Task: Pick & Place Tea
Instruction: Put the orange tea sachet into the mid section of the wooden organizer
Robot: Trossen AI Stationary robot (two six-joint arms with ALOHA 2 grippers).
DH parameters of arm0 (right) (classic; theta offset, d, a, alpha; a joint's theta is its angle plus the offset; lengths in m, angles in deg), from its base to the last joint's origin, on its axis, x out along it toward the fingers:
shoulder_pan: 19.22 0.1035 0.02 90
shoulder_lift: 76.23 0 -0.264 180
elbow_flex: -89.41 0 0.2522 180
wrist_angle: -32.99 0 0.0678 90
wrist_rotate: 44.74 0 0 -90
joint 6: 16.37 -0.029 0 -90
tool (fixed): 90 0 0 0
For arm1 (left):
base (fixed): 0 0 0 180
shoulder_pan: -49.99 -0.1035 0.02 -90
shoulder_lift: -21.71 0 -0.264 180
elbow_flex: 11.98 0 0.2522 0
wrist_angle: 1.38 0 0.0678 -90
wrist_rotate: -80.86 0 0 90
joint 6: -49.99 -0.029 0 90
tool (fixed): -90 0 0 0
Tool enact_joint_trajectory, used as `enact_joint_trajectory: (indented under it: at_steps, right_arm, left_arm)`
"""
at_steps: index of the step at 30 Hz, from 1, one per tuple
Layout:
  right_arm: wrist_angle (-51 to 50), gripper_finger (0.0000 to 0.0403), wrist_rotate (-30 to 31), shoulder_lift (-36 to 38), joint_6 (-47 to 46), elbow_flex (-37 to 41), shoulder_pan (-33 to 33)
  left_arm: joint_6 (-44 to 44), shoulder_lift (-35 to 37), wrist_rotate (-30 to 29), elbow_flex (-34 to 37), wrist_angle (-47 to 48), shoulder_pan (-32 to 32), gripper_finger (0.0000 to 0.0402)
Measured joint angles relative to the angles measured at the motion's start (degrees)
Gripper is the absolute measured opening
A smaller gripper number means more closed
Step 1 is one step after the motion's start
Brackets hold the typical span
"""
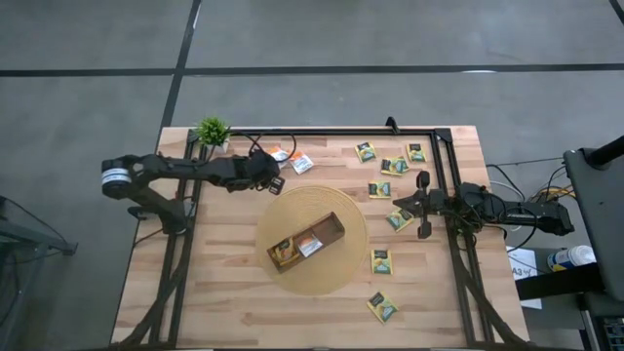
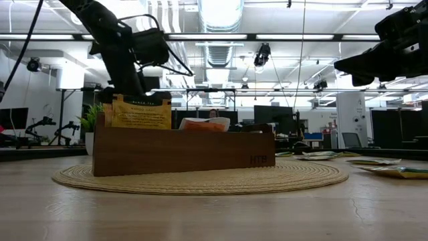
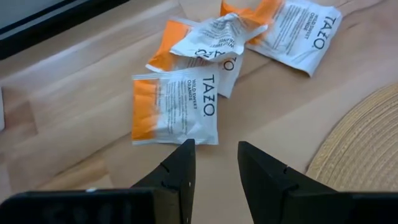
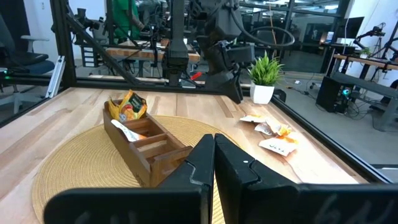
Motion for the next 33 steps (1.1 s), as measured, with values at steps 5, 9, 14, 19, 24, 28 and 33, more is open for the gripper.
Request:
enact_joint_trajectory:
  at_steps: [5,9,14,19,24,28,33]
  right_arm:
    - [0.0,0.0009,0.0,0.0,0.0,0.0,0.0]
    - [0.0,0.0009,0.0,0.0,0.0,0.0,0.0]
    - [0.0,0.0009,0.0,0.0,0.0,0.0,0.0]
    - [0.0,0.0009,0.0,0.0,0.0,0.0,0.0]
    - [0.0,0.0009,0.0,0.0,0.0,0.0,0.0]
    - [0.0,0.0009,0.0,0.0,0.0,0.0,0.0]
    - [0.0,0.0009,0.0,0.0,0.0,0.0,0.0]
  left_arm:
    - [-1.0,-3.8,0.2,-2.3,-0.5,0.0,0.0114]
    - [-4.4,-8.9,0.6,-5.6,0.2,-0.1,0.0114]
    - [-5.3,-13.9,-3.2,-10.5,4.1,-0.4,0.0114]
    - [-5.2,-16.8,-4.2,-13.2,6.3,-0.4,0.0114]
    - [-5.2,-18.8,-4.3,-13.6,6.7,-1.0,0.0114]
    - [-4.9,-19.3,-4.8,-13.6,7.1,-2.1,0.0114]
    - [-4.8,-20.2,-5.0,-13.5,7.2,-2.7,0.0114]
